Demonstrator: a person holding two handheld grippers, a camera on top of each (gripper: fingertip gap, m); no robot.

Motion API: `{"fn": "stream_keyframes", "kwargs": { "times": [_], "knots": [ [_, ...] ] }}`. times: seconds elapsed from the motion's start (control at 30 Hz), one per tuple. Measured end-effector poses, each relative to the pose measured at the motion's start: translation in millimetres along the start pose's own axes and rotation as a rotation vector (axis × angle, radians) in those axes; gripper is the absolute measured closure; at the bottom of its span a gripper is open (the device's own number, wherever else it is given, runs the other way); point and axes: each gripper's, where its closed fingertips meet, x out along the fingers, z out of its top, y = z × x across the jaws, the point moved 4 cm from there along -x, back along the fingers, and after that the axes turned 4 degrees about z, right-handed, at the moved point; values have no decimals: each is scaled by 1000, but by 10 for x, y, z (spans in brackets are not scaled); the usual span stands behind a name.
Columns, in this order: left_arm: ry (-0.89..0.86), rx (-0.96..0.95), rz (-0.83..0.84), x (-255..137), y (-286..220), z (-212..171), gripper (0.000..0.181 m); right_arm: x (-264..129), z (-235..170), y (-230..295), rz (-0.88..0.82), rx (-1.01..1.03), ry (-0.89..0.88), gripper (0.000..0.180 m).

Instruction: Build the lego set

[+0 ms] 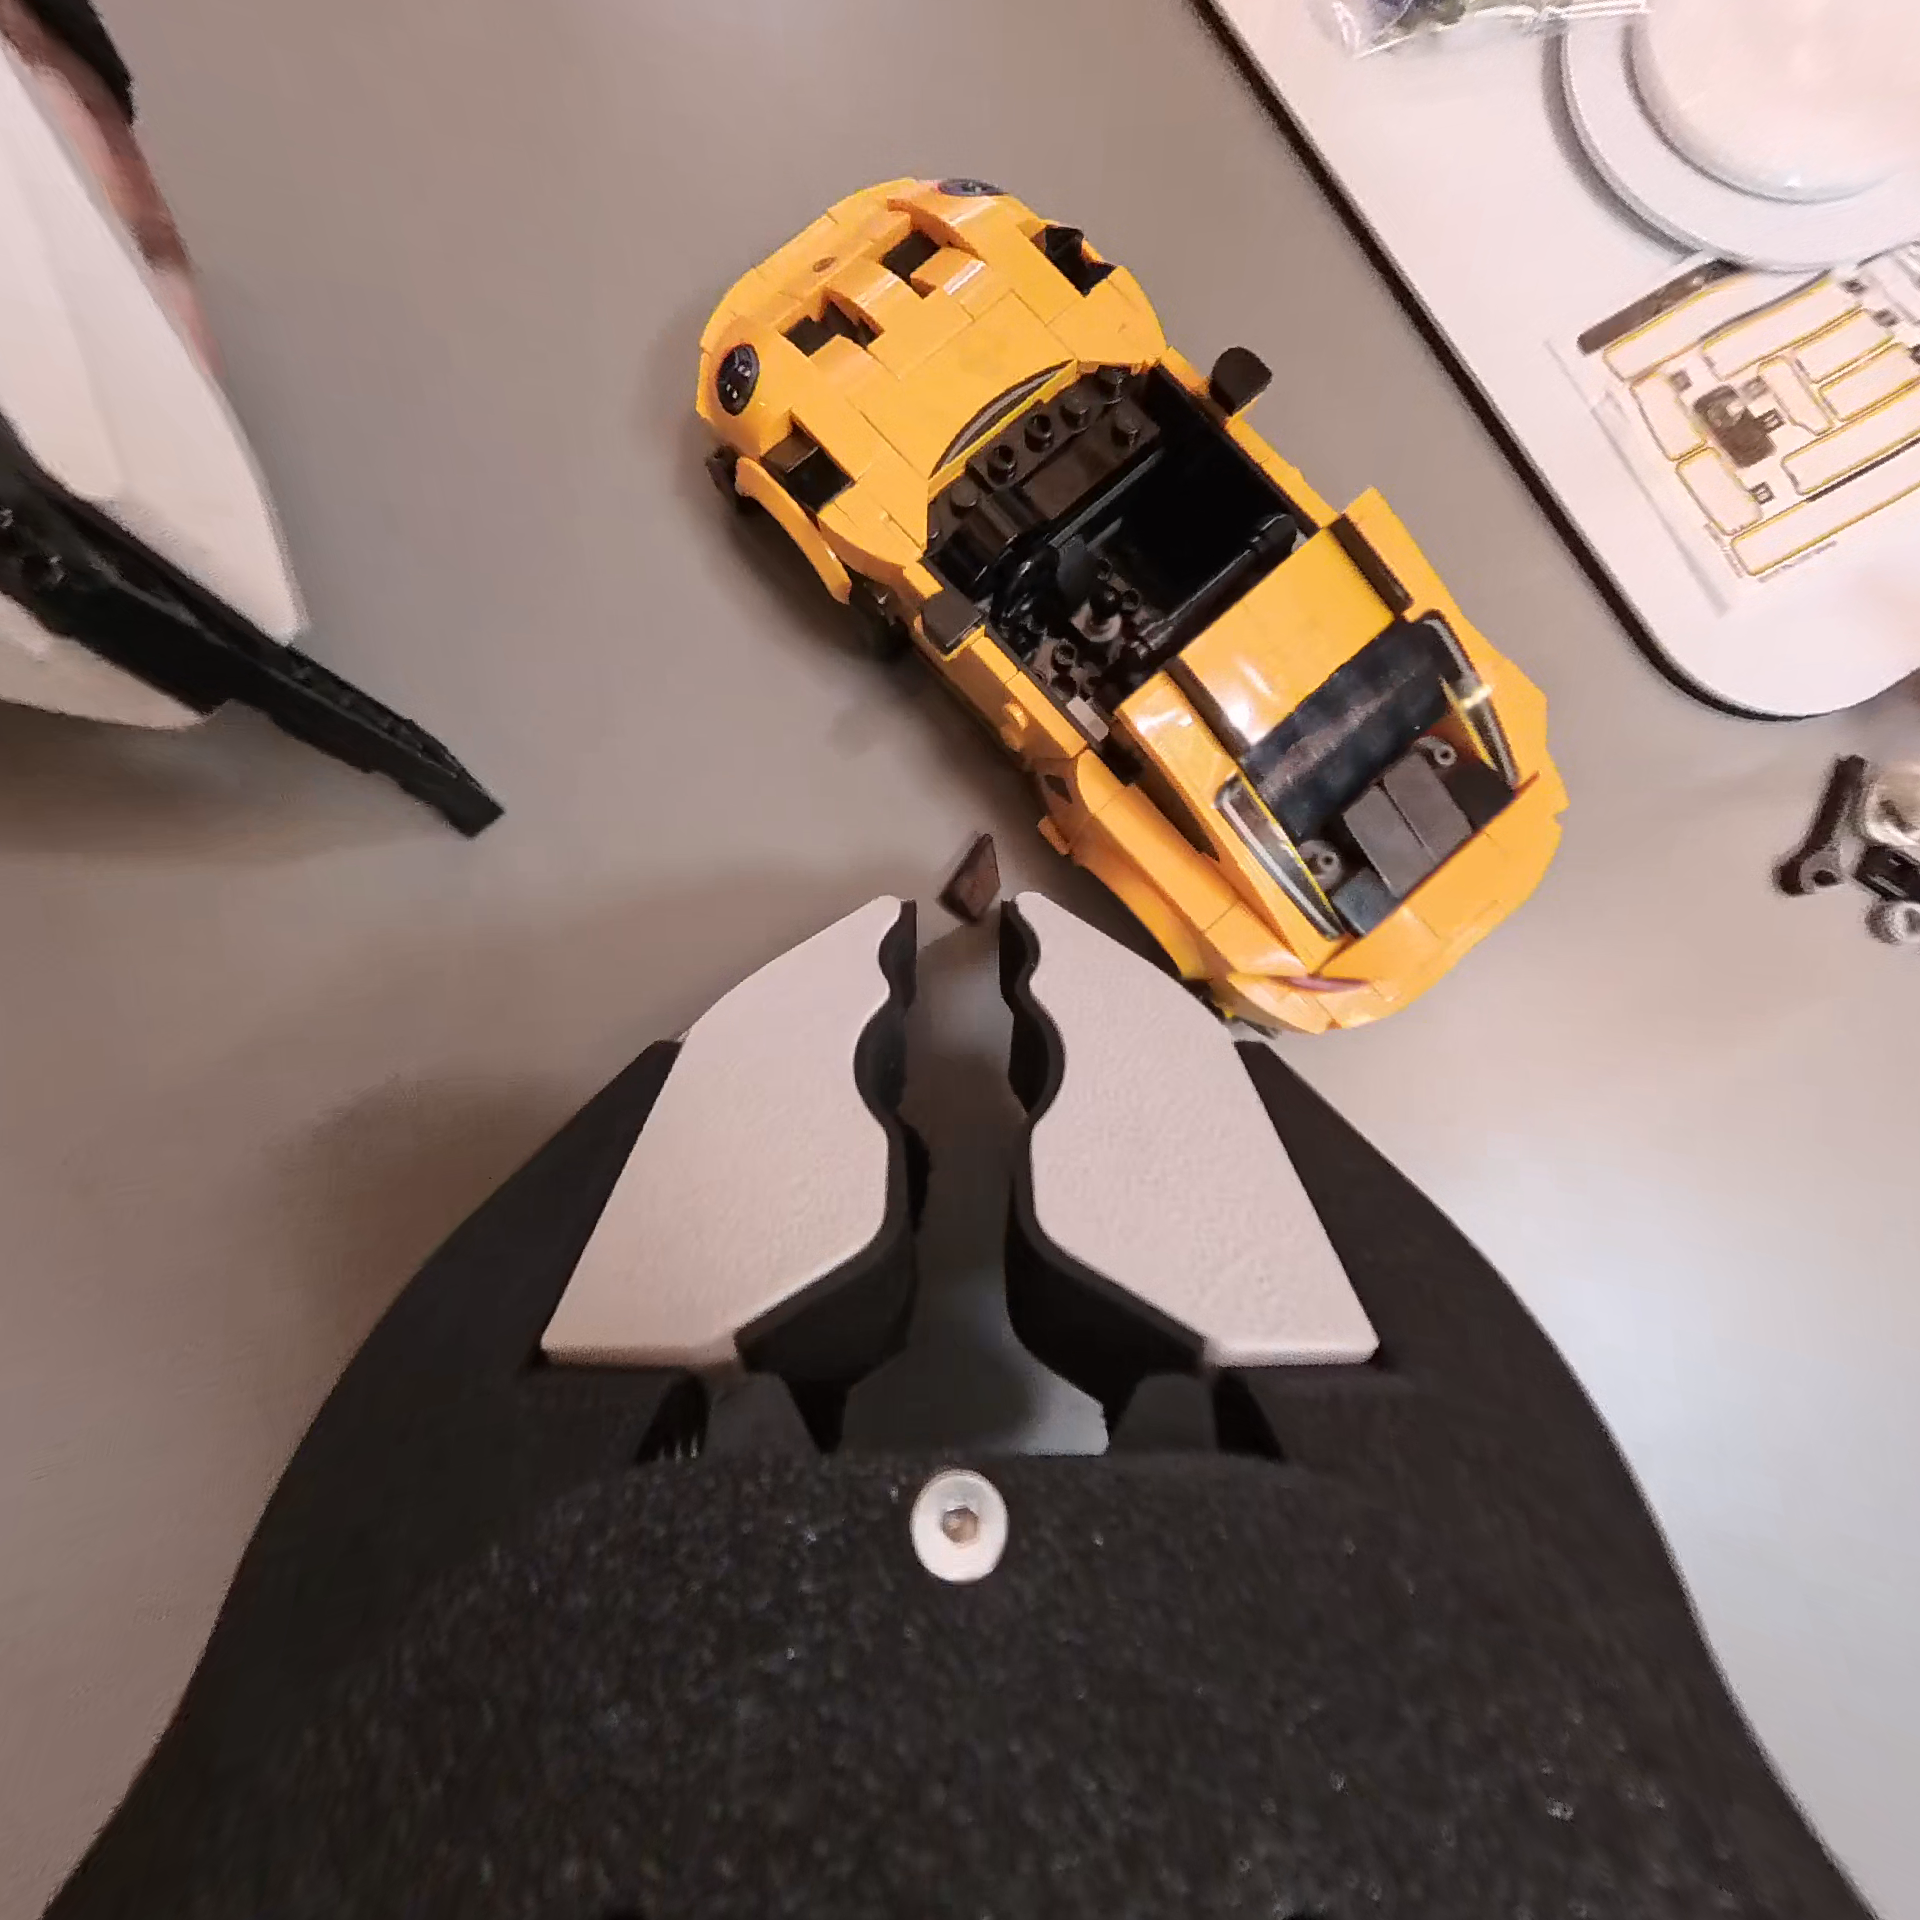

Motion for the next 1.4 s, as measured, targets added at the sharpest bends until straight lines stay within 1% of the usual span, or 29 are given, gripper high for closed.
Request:
{"fn": "stream_keyframes", "kwargs": {
  "times": [0.1,0.2,0.3,0.5,0.6,0.7,1.07,1.27,1.4],
  "knots": [
    [-1,4,-1,-2,-12,5,171,36,24,-20,-37,18,37,165],
    [-5,9,-3,-9,-23,14,171,54,46,-1,-34,17,78,169],
    [-5,9,-6,-10,-27,15,171,61,65,-12,-27,27,113,167],
    [-2,15,-6,-6,-39,17,171,89,92,-7,8,28,108,171],
    [-1,14,-6,1,-38,12,171,86,88,2,9,-6,97,172],
    [0,14,-6,9,-38,8,171,63,63,81,46,-59,85,172],
    [-17,46,-13,51,-81,23,171,-296,21,488,185,-265,-66,172],
    [-29,82,-15,89,-121,49,171,-587,200,722,281,-371,-156,172],
    [-35,102,-17,103,-135,58,171,-664,356,816,304,-442,-160,172]
  ]
}}
